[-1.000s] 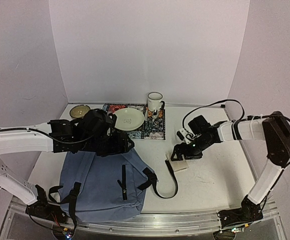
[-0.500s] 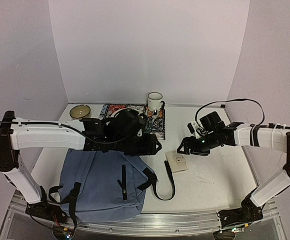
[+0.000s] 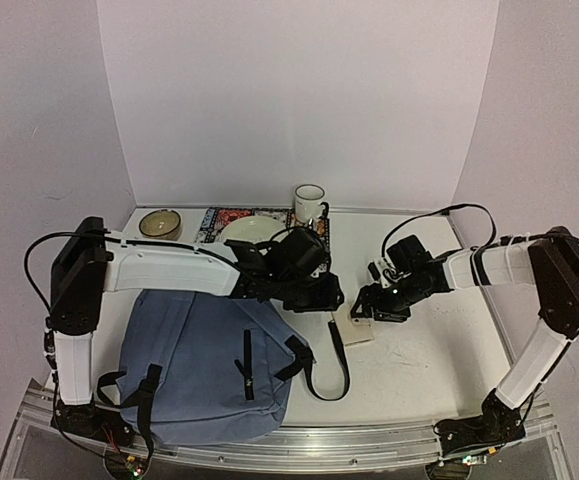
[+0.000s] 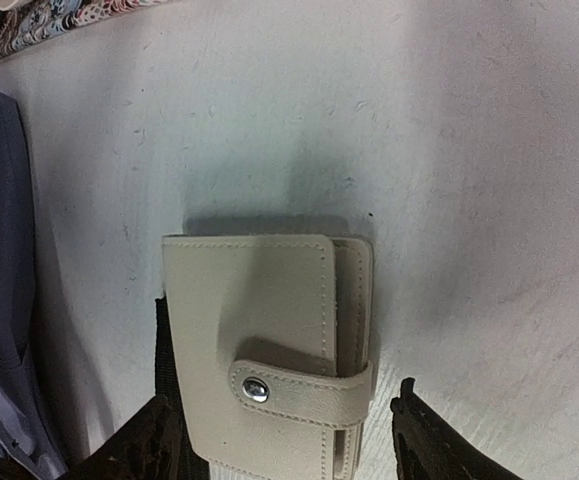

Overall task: Pack the student bag
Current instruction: Pick up the card case from the center of the board.

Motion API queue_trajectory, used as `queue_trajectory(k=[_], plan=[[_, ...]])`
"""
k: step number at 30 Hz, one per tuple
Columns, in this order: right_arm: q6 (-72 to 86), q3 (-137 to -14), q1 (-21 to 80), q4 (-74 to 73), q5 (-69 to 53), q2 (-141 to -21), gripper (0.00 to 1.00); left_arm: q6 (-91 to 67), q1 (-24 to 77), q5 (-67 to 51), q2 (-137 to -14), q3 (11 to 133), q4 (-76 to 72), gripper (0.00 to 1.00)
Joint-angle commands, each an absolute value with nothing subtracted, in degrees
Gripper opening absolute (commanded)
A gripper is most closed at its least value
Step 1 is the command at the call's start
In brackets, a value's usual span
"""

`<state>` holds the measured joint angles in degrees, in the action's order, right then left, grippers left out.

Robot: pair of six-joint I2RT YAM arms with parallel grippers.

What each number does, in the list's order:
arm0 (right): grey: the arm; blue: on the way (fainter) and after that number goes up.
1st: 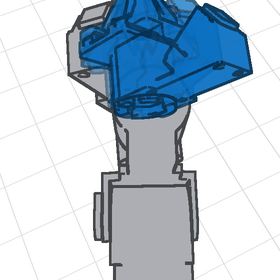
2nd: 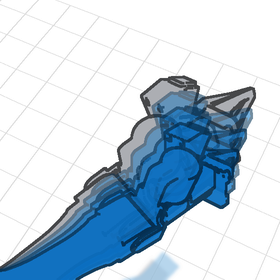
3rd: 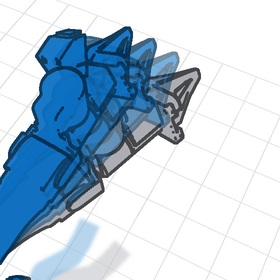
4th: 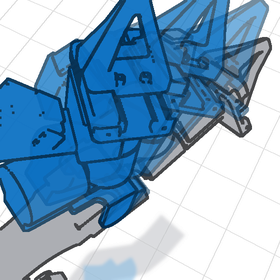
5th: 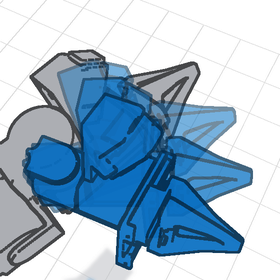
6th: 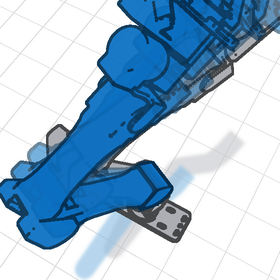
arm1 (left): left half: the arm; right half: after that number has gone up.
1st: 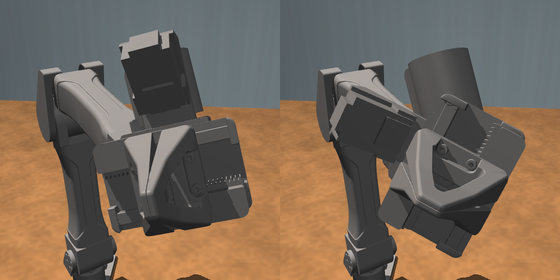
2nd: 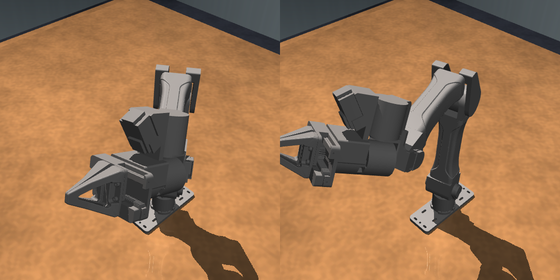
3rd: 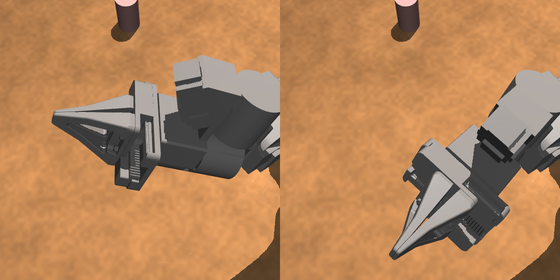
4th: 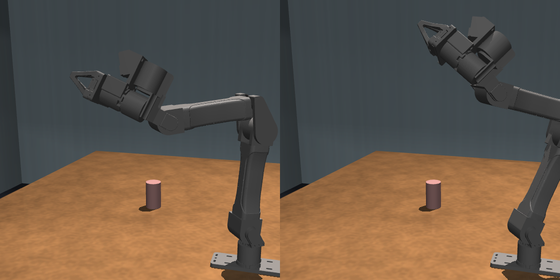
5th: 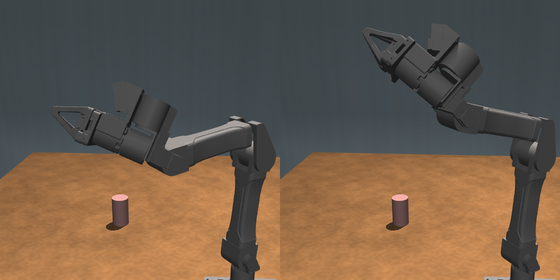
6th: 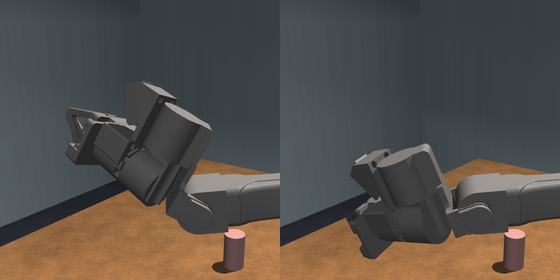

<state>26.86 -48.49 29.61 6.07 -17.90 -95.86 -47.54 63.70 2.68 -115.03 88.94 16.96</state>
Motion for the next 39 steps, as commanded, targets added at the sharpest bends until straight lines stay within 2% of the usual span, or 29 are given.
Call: queue_trajectory(k=[1,10,18,24,32,39], plan=[[28.5,-49.32,29.61,6.54,-21.18,-97.31,0.7,-46.88,61.56,-2.69,-119.6,94.04,16.19,0.47],[29.58,-49.59,30.39,5.53,-22.37,-96.79,0.68,-46.97,58.91,-7.34,-126.24,97.14,16.39,0.42],[27.04,-53.67,30.25,-1.5,-14.64,-97.28,0.69,-47.44,58.8,-10.48,-129.82,98.59,16.35,0.38],[26.5,-54.85,30.31,-1.58,-19.9,-101.25,0.68,-48.48,58.8,-13.64,-132.54,98.62,16.37,0.36],[25.96,-55.15,30.33,-2.02,-22.73,-103.49,0.7,-49.25,58.8,-13.58,-133.66,97.06,15.92,0.25],[26.52,-54.43,31.01,1.88,-31.59,-98.55,0.63,-51.74,58.8,-15.84,-132.56,92.92,11.43,0.15]])
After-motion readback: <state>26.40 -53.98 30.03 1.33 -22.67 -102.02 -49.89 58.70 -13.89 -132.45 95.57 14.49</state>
